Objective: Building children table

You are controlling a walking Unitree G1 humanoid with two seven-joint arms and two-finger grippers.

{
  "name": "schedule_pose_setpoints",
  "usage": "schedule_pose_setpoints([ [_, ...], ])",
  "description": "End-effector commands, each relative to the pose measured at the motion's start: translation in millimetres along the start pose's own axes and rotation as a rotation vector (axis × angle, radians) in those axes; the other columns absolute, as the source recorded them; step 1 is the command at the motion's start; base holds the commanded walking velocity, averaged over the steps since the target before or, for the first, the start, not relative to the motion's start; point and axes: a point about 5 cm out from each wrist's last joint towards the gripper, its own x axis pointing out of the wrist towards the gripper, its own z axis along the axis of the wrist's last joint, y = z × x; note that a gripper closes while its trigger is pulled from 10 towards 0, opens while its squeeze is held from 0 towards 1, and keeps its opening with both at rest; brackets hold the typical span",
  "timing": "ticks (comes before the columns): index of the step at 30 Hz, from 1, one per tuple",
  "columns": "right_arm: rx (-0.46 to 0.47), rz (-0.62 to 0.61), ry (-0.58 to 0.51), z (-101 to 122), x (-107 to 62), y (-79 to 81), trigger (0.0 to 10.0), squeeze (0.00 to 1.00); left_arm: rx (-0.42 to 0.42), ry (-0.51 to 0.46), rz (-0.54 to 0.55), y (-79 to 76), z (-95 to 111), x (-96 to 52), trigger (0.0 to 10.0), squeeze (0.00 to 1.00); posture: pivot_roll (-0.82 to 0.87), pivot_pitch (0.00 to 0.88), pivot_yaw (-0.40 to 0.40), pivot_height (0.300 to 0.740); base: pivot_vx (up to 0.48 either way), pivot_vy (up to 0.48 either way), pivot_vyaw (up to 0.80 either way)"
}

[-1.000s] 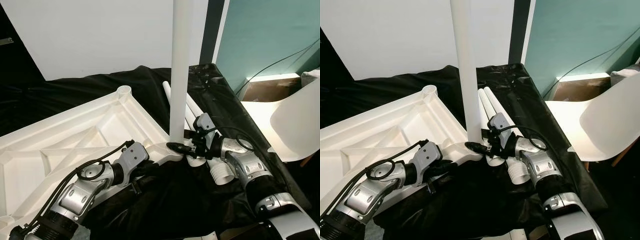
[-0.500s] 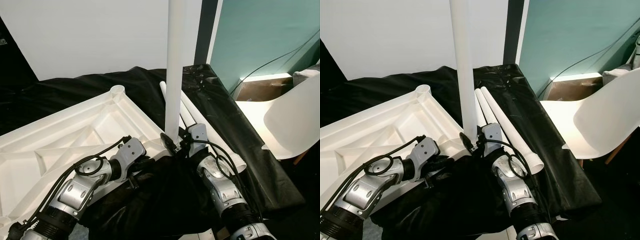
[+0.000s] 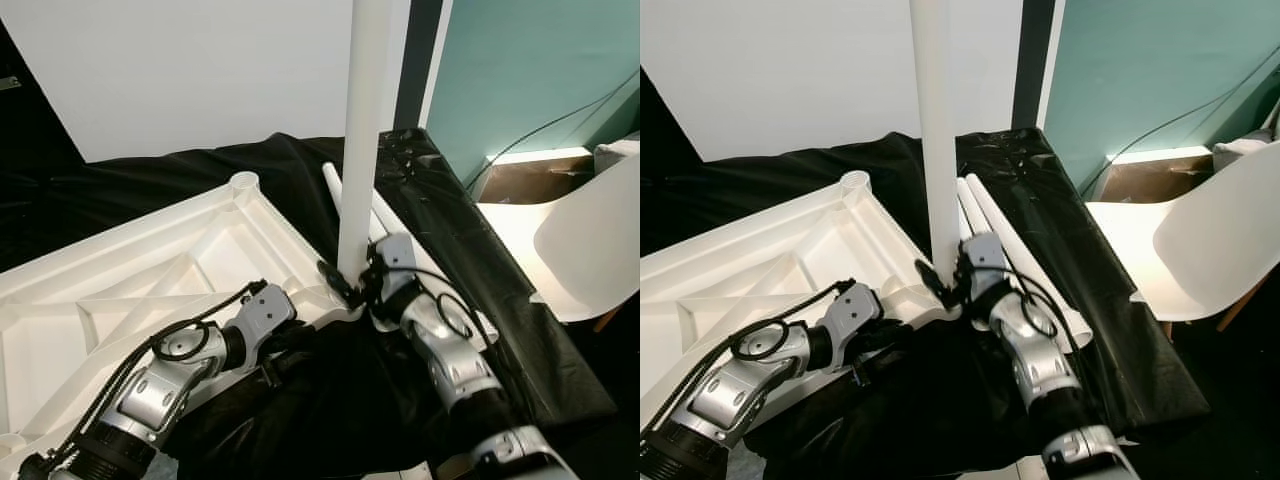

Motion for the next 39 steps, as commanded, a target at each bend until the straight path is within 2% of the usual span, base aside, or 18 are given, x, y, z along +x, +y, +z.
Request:
schedule_pose_setpoints([
  [1, 0.022, 0.047, 0.032, -5, -1.1, 1.2, 10.0, 0.0, -0.052, 0.056, -0.156, -19.5, -17, 8.7, 10.0, 0.0, 0.05, 0.0, 0.01, 0.74, 0.0, 0.0, 0.0],
  [3, 0.016, 0.084, 0.045, -5, -2.1, -0.3, 10.0, 0.0, -0.051, 0.056, -0.157, -19.2, -16, 8.9, 10.0, 0.0, 0.05, 0.0, 0.01, 0.74, 0.0, 0.0, 0.0],
  [8, 0.006, 0.284, 0.134, -6, -9.6, -7.7, 10.0, 0.0, -0.048, 0.055, -0.16, -19.0, -16, 9.5, 10.0, 0.0, 0.04, 0.0, 0.012, 0.74, 0.0, 0.0, 0.0],
  [9, 0.006, 0.284, 0.134, -6, -9.6, -7.7, 10.0, 0.0, -0.048, 0.055, -0.16, -19.0, -16, 9.5, 10.0, 0.0, 0.04, 0.0, 0.012, 0.74, 0.0, 0.0, 0.0],
  [10, -0.012, 0.335, 0.157, -5, -11.0, -9.9, 6.7, 0.0, -0.048, 0.055, -0.159, -18.7, -16, 9.4, 10.0, 0.0, 0.05, 0.0, 0.009, 0.74, 0.0, 0.0, 0.0],
  [11, -0.012, 0.335, 0.157, -5, -11.0, -9.9, 6.7, 0.0, -0.048, 0.055, -0.159, -18.7, -16, 9.4, 10.0, 0.0, 0.05, 0.0, 0.009, 0.74, 0.0, 0.0, 0.0],
  [12, -0.016, 0.347, 0.162, -5, -11.0, -10.5, 4.2, 0.0, -0.048, 0.055, -0.158, -18.6, -16, 9.3, 10.0, 0.0, 0.05, 0.0, 0.009, 0.74, 0.0, 0.0, 0.0],
  [14, -0.015, 0.36, 0.166, -4, -10.9, -11.4, 4.2, 0.0, -0.048, 0.055, -0.157, -18.5, -16, 9.3, 10.0, 0.0, 0.05, 0.0, 0.009, 0.74, 0.0, 0.0, 0.0],
  [15, -0.015, 0.382, 0.172, -4, -10.9, -11.9, 0.0, 0.0, -0.048, 0.055, -0.156, -18.5, -16, 9.1, 10.0, 0.0, 0.05, 0.0, 0.009, 0.74, 0.0, 0.0, 0.0],
  [19, -0.021, 0.423, 0.216, -9, -13.4, -13.2, 0.0, 0.0, -0.048, 0.056, -0.152, -18.2, -17, 8.5, 10.0, 0.0, 0.05, 0.0, 0.009, 0.74, 0.0, 0.0, 0.0],
  [25, 0.023, 0.398, 0.232, -14, -16.1, -12.7, 0.0, 0.0, -0.049, 0.056, -0.152, -18.3, -17, 7.9, 10.0, 0.0, 0.05, 0.0, 0.009, 0.74, 0.0, 0.0, 0.0],
  [26, 0.035, 0.361, 0.21, -16, -16.1, -9.0, 0.0, 0.0, -0.049, 0.057, -0.152, -18.6, -17, 7.8, 10.0, 0.0, 0.05, 0.0, 0.007, 0.74, 0.0, 0.0, 0.0],
  [27, 0.048, 0.236, 0.147, -16, -13.6, -7.0, 0.0, 0.0, -0.049, 0.056, -0.153, -18.8, -17, 7.7, 10.0, 0.0, 0.05, 0.0, 0.003, 0.74, 0.0, 0.0, 0.0],
  [28, 0.084, -0.024, 0.016, -12, -12.7, -8.7, 0.0, 0.0, -0.05, 0.055, -0.152, -19.0, -17, 8.1, 10.0, 0.0, 0.06, 0.0, 0.002, 0.74, 0.0, 0.0, 0.0],
  [30, 0.1, -0.231, -0.079, -7, -17.4, -10.8, 0.0, 0.0, -0.05, 0.054, -0.152, -19.1, -16, 9.1, 10.0, 0.0, 0.06, 0.0, 0.002, 0.74, 0.0, 0.0, 0.0],
  [31, 0.093, -0.28, -0.1, -6, -19.1, -8.0, 0.0, 0.0, -0.051, 0.053, -0.153, -19.4, -16, 9.4, 10.0, 0.0, 0.06, 0.0, 0.004, 0.74, 0.0, 0.0, 0.0],
  [35, 0.081, -0.319, -0.125, -5, -19.5, -2.4, 0.0, 0.0, -0.051, 0.052, -0.155, -20.3, -16, 9.4, 10.0, 0.0, 0.06, 0.0, 0.003, 0.74, 0.0, 0.0, 0.0],
  [39, 0.071, -0.422, -0.126, -2, -18.0, -14.2, 0.0, 0.0, -0.053, 0.056, -0.152, -20.3, -17, 8.3, 10.0, 0.0, 0.06, 0.0, 0.0, 0.74, 0.0, 0.0, 0.0],
])
